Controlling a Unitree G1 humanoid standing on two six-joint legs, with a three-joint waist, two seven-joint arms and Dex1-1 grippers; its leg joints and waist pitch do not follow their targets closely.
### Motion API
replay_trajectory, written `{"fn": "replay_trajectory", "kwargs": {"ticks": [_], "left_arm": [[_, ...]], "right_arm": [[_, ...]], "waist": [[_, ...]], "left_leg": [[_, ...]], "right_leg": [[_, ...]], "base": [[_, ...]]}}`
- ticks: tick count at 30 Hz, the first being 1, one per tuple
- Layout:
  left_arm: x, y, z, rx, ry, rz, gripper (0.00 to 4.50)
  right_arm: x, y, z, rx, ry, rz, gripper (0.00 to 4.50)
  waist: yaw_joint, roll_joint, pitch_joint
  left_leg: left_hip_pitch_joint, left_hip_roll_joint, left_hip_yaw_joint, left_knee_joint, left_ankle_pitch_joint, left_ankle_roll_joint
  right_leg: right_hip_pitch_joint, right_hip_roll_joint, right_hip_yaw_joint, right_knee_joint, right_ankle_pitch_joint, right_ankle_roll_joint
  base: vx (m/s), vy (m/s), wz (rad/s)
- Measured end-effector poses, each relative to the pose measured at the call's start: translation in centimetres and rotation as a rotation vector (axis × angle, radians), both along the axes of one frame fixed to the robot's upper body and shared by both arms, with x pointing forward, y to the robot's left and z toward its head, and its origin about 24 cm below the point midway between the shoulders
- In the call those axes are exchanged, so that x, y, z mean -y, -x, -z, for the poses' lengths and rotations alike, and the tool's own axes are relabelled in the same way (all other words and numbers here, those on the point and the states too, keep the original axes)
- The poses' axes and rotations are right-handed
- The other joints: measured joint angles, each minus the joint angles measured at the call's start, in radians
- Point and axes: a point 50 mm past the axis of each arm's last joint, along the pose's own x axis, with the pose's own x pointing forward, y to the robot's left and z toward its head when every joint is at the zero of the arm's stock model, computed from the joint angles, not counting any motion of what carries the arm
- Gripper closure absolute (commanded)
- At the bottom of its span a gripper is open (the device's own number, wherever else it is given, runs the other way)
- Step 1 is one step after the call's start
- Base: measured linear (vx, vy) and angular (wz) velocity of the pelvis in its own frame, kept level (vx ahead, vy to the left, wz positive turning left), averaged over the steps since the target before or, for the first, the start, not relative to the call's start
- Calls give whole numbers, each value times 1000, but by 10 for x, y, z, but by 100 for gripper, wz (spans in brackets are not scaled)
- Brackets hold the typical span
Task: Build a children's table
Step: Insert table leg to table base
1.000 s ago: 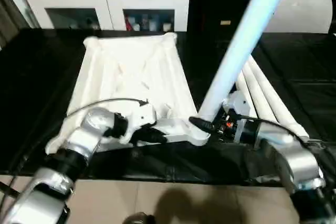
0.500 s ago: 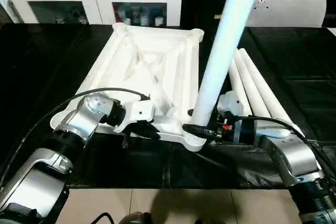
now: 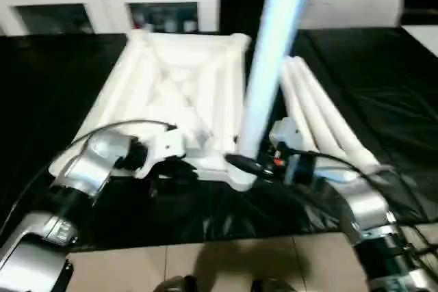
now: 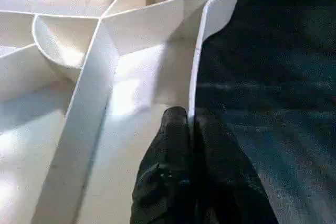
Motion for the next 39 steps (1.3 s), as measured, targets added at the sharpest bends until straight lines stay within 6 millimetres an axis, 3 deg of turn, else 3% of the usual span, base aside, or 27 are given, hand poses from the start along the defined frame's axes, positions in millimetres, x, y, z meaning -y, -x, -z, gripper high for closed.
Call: {"fn": "replay_trajectory", "kwargs": {"ticks": [3, 6, 8, 9, 10, 11, 12, 13, 14, 15, 17, 18, 20, 23, 24, 25, 27, 36, 39], "left_arm": [[10, 10, 3, -3, 60, -126, 450], [22, 17, 6, -20, 113, -219, 450], [29, 19, 6, -28, 127, -257, 450], [30, 20, 5, -31, 127, -274, 450], [32, 20, 6, -36, 124, -288, 450], [33, 20, 5, -35, 119, -308, 450], [33, 20, 3, -23, 117, -324, 450], [34, 21, 2, -18, 119, -334, 450], [33, 22, 2, -23, 119, -343, 450], [34, 21, -1, -17, 114, -339, 450], [36, 21, 0, -12, 108, -349, 450], [36, 21, 1, -12, 105, -351, 450], [37, 21, 2, -14, 95, -357, 450], [36, 20, 2, -16, 91, -359, 450], [36, 20, 1, -12, 90, -359, 450], [36, 19, 1, -12, 88, -358, 450], [37, 18, 1, -10, 86, -356, 450], [37, 16, -3, 24, 91, -320, 450], [36, 14, -6, 58, 92, -310, 450]], "right_arm": [[-3, -11, 1, 7, -20, 117, 261], [-2, -20, 0, 4, -30, 202, 261], [-4, -24, 0, 0, -35, 239, 261], [-6, -25, 0, -2, -37, 249, 261], [-6, -26, 1, -6, -40, 262, 261], [-6, -26, 2, -12, -42, 270, 261], [-8, -29, 0, -7, -42, 270, 261], [-10, -31, -2, -3, -40, 273, 261], [-14, -33, -2, -5, -42, 272, 261], [-14, -34, -3, 2, -48, 284, 261], [-14, -35, -2, -7, -41, 291, 261], [-13, -35, -1, -13, -38, 292, 261], [-14, -35, 0, -23, -37, 292, 261], [-14, -35, 0, -25, -37, 290, 261], [-14, -36, 0, -26, -36, 290, 261], [-14, -36, -1, -26, -35, 290, 205], [-15, -38, 0, -35, -40, 291, 191], [-13, -40, 13, -115, -39, 318, 111], [-11, -38, 16, -123, -33, 317, 84]], "waist": [[-19, -2, 1], [-23, -9, 6], [-23, -6, 12], [-22, -2, 15], [-12, -5, 17], [-3, -32, 7], [1, -54, 3], [9, -43, 9], [15, -22, 11], [14, 7, 8], [-10, -2, 4], [-12, -10, 3], [-12, -19, -1], [-10, -25, -6], [-10, -24, -7], [-10, -22, -8], [-9, -21, -10], [-5, -13, -12], [0, -11, -13]], "left_leg": [[1, -1, 0, 0, 0, 0], [2, -1, 0, 0, 0, 0], [3, 2, -2, -4, 0, 0], [1, 3, 2, -14, 0, 0], [-1, 3, 17, -31, 0, 0], [4, 0, 51, -46, 2, -3], [7, -1, 54, -24, 1, -14], [-1, -3, -14, 50, -37, -41], [5, -7, -104, 113, -47, -46], [10, 0, -123, 99, -76, -66], [18, 9, -107, 74, -66, -65], [20, 9, -99, 69, -66, -65], [27, 16, -81, 65, -66, -65], [32, 22, -70, 47, -66, -65], [31, 23, -68, 44, -66, -65], [30, 25, -64, 43, -65, -66], [30, 34, -53, 37, -52, -67], [23, 50, -38, 33, -44, -74], [16, 54, -34, 33, -40, -67]], "right_leg": [[-4, 0, -1, -1, -11, -13], [-9, 0, -3, -7, -13, -14], [-3, -1, -18, -17, -15, -16], [3, -3, -22, -12, -25, -25], [-1, -4, -25, 29, -42, -47], [6, -15, -7, 59, -62, -68], [-10, -20, 5, 48, -50, -36], [-14, -18, 2, 48, -37, -17], [-8, -20, -30, 47, -20, -6], [-4, -22, -49, 41, -11, -8], [0, -7, -35, 16, 17, -41], [1, -6, -26, 11, 36, -55], [4, -5, -15, 8, 63, -51], [4, -5, -14, 1, 55, -36], [2, -5, -14, 1, 55, -37], [1, -5, -14, 2, 55, -37], [2, -3, -14, 4, 61, -38], [-3, 0, -18, 5, 82, -40], [-15, 0, -20, 7, 81, -39]], "base": [[-11, 24, -15], [-17, 8, -3], [0, 0, 0], [-99, 1, 6], [-99, 1, 6], [-55, -63, 18], [135, -114, -2], [135, -114, -2], [186, 3, -66], [35, 85, -40], [2, 55, -9], [9, -21, 20], [4, -10, 10], [15, -34, 5], [0, 0, 0], [0, 0, 0], [0, 0, 0], [0, 0, 0], [18, -1, 0]]}}
